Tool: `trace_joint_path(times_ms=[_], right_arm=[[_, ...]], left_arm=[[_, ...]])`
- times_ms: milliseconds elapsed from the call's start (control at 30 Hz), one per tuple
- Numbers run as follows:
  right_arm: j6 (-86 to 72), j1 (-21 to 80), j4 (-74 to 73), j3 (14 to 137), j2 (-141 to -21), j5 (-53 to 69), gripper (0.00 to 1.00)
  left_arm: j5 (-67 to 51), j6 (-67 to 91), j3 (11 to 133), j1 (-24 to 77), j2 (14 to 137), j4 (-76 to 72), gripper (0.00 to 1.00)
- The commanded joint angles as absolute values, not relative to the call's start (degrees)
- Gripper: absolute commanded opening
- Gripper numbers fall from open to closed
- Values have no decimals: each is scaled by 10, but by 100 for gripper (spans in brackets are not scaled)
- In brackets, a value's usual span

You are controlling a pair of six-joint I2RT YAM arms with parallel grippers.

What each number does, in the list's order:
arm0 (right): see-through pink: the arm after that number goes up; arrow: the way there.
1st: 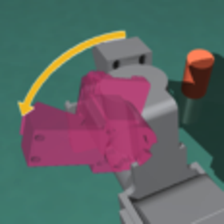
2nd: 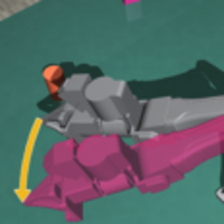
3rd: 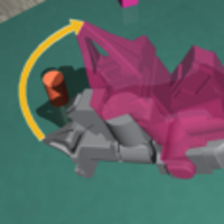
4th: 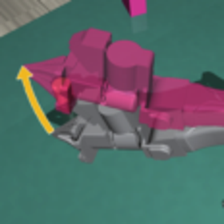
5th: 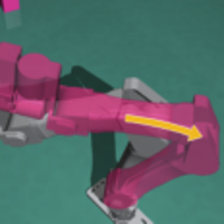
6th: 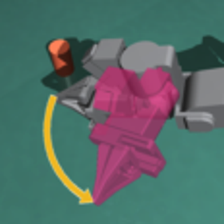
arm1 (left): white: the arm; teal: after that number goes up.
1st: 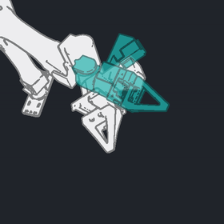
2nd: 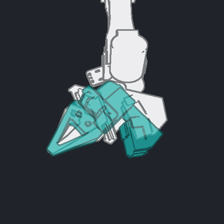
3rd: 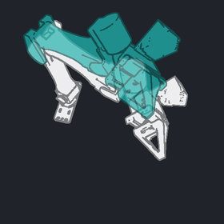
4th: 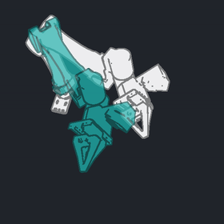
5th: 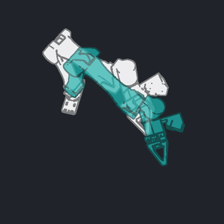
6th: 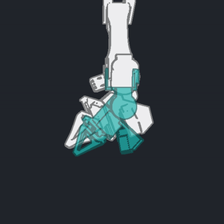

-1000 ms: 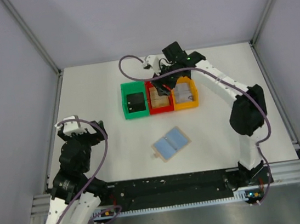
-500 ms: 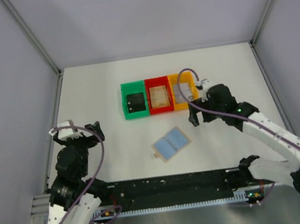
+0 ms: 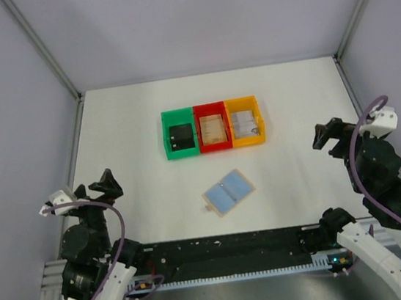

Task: Take the credit cards out of the card holder
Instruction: Reset both arms

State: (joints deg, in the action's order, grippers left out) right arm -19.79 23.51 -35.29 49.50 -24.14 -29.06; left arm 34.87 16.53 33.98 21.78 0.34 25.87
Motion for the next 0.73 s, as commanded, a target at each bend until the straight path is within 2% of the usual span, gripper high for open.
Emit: trace_joint_path(times_ms=[0,167,700], right_arm=[[-178,234,-407,540,-235,-383,99],[-168,234,-401,543,-223,-424,99],[-159,234,-391,531,-207,-429,99]], left_arm=[[375,156,342,215,-98,256,98],[372,169,346,215,-92,268,98],[375,171,332,214,-92,250,98]])
